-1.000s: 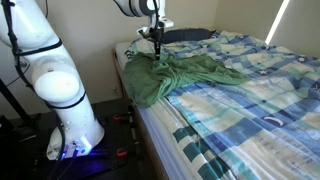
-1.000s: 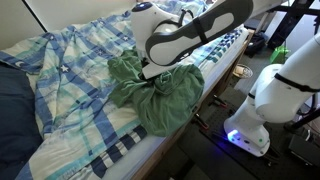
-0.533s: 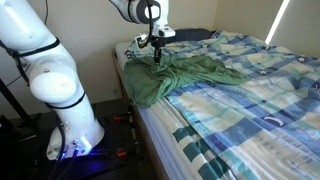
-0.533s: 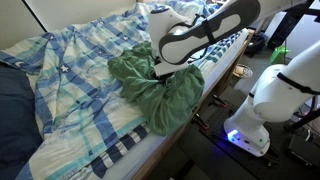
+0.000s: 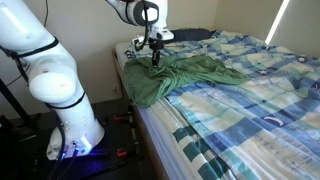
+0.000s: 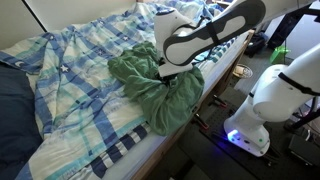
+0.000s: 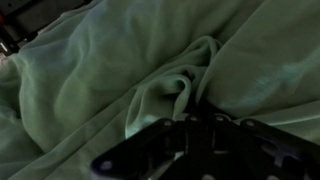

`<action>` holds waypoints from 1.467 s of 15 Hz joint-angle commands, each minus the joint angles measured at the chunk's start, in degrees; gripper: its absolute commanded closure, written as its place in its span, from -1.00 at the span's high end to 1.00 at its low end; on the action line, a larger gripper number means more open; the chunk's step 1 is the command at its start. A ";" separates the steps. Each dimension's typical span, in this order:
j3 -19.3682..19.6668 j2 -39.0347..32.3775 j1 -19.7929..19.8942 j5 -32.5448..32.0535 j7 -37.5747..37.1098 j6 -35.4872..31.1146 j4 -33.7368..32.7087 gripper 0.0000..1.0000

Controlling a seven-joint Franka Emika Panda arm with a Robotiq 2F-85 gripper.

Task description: Fold the green jersey

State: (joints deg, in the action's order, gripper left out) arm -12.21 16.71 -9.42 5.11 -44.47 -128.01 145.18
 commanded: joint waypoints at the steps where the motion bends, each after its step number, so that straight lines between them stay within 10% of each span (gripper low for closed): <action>1: -1.81 2.96 -0.21 0.90 -1.31 0.19 1.49 -0.17; 9: -8.80 5.65 -2.88 -2.01 -4.59 5.21 -2.64 0.97; 22: -13.63 -0.21 -4.26 -12.56 2.78 6.26 -12.60 1.00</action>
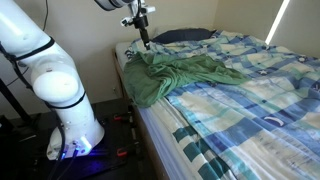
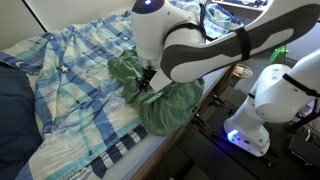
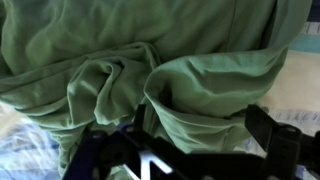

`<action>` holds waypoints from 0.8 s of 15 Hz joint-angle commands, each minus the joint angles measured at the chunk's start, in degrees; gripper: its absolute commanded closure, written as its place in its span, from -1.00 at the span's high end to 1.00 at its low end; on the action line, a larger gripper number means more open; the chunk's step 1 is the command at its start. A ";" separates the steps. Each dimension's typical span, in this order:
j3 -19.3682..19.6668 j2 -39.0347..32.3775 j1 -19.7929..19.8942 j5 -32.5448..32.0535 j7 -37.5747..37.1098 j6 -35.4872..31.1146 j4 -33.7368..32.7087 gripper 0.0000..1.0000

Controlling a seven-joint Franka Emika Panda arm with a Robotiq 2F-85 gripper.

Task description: Fold the green jersey

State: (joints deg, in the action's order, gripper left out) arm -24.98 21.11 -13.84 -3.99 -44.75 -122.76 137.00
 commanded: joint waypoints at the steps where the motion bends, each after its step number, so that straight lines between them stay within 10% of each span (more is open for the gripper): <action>1: -1.07 -6.24 0.05 -4.76 4.32 1.32 -5.75 1.00; 12: -0.11 -22.60 -3.46 -21.49 15.65 7.23 -17.54 1.00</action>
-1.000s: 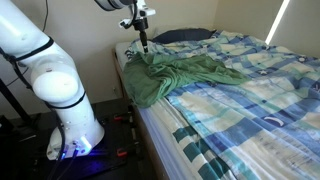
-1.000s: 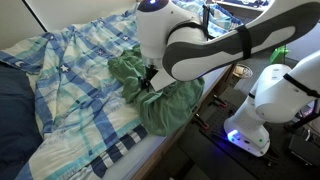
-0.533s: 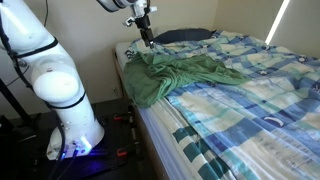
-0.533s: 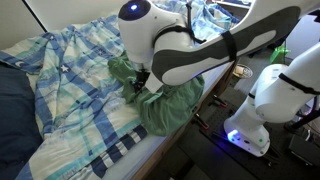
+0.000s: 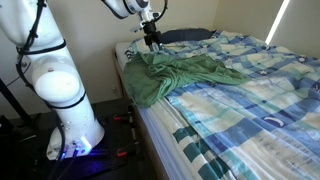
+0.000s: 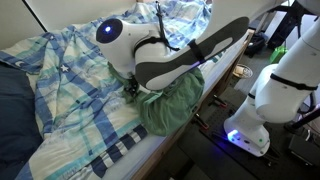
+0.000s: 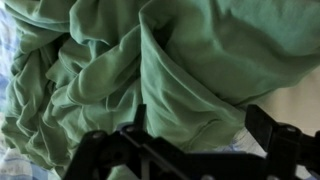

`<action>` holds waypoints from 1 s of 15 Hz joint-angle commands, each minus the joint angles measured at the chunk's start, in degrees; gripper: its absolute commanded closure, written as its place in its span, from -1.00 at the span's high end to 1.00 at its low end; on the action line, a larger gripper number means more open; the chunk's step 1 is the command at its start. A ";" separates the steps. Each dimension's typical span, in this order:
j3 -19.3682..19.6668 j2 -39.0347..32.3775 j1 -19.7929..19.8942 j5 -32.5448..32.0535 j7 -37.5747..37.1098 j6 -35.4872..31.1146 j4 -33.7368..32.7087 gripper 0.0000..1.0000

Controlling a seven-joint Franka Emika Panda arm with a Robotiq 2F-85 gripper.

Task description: Fold the green jersey

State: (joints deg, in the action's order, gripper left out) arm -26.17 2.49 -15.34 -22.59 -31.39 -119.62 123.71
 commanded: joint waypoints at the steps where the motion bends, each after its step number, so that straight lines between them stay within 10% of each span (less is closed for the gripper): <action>1: 1.48 -4.85 -2.55 -3.83 2.44 4.88 -4.98 1.00; 13: 5.18 -10.93 -6.38 -4.90 5.81 8.69 -8.11 1.00; 14: 5.37 -11.27 -6.58 -5.17 5.82 8.91 -8.36 0.50; 15: 5.63 -11.51 -6.83 -5.44 5.69 8.95 -8.52 0.47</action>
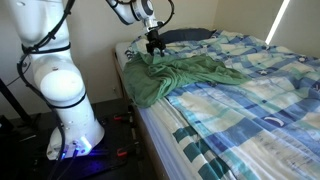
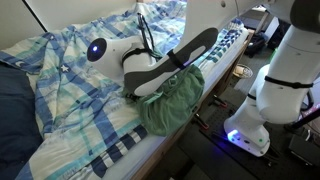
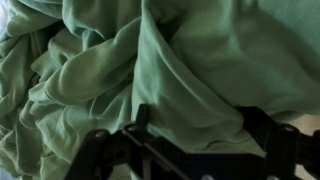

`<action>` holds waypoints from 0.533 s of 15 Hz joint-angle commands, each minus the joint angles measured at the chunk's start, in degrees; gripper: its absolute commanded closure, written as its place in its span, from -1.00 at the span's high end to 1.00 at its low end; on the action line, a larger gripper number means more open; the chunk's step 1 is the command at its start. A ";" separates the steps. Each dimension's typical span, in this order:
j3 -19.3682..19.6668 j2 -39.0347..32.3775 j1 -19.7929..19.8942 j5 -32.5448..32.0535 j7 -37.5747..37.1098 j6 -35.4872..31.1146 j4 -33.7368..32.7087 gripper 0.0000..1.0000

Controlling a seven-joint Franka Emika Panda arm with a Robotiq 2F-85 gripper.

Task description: Fold the green jersey

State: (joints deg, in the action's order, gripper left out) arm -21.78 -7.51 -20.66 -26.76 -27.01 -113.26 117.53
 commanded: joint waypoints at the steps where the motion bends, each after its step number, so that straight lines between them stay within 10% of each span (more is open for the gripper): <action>1: 1.55 -1.57 -1.79 -1.73 0.99 2.64 -2.51 0.31; 8: 2.85 0.41 -1.93 -3.25 -0.17 2.01 -3.57 -0.76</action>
State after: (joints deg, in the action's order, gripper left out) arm -20.07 -8.34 -21.81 -29.01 -27.04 -112.90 115.02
